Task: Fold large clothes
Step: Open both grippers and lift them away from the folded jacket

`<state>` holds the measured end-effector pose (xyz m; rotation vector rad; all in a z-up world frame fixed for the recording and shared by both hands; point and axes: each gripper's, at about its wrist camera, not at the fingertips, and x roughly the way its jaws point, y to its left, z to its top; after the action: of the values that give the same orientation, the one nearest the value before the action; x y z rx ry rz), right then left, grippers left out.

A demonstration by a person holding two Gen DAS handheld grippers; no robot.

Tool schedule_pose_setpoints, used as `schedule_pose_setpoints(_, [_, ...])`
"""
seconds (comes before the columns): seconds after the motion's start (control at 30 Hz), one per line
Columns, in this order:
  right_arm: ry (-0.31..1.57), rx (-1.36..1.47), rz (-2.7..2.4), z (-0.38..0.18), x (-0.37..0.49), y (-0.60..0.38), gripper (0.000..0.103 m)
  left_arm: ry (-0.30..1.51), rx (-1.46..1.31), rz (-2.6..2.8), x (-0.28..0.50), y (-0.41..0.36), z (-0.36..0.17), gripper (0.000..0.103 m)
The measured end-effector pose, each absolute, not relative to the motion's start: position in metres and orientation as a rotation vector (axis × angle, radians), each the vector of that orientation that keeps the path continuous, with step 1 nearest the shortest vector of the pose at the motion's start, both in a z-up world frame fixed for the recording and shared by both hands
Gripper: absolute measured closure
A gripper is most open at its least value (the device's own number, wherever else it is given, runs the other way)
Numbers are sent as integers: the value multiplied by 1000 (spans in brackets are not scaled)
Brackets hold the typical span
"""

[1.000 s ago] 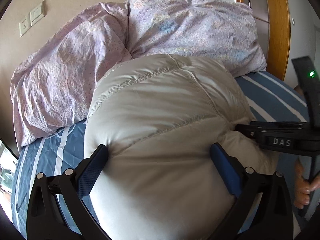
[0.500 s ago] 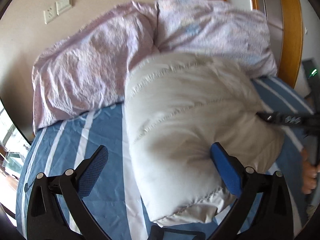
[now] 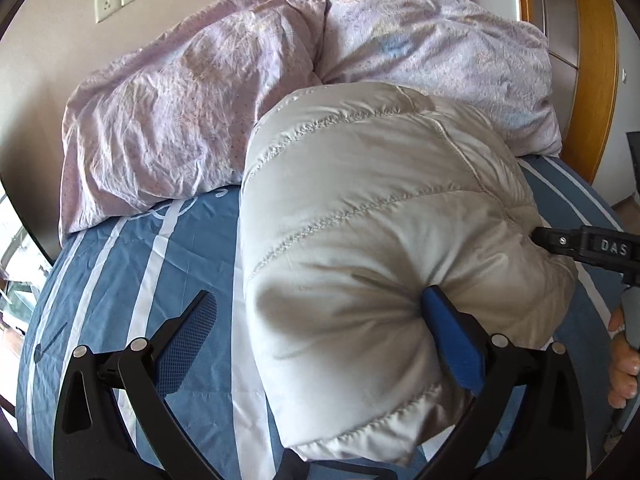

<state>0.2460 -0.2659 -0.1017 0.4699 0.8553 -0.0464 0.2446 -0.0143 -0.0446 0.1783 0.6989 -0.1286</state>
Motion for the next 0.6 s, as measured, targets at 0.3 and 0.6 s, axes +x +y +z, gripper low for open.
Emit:
schedule_pose_setpoints(0.3, [767,297,-176,-67,211,-259,6,701,75,-114,230,8,-25,1])
schedule_pose_setpoints(0.6, [736,134,-278,-42,174,-238,2,668,56,-90,190,30,-10,1])
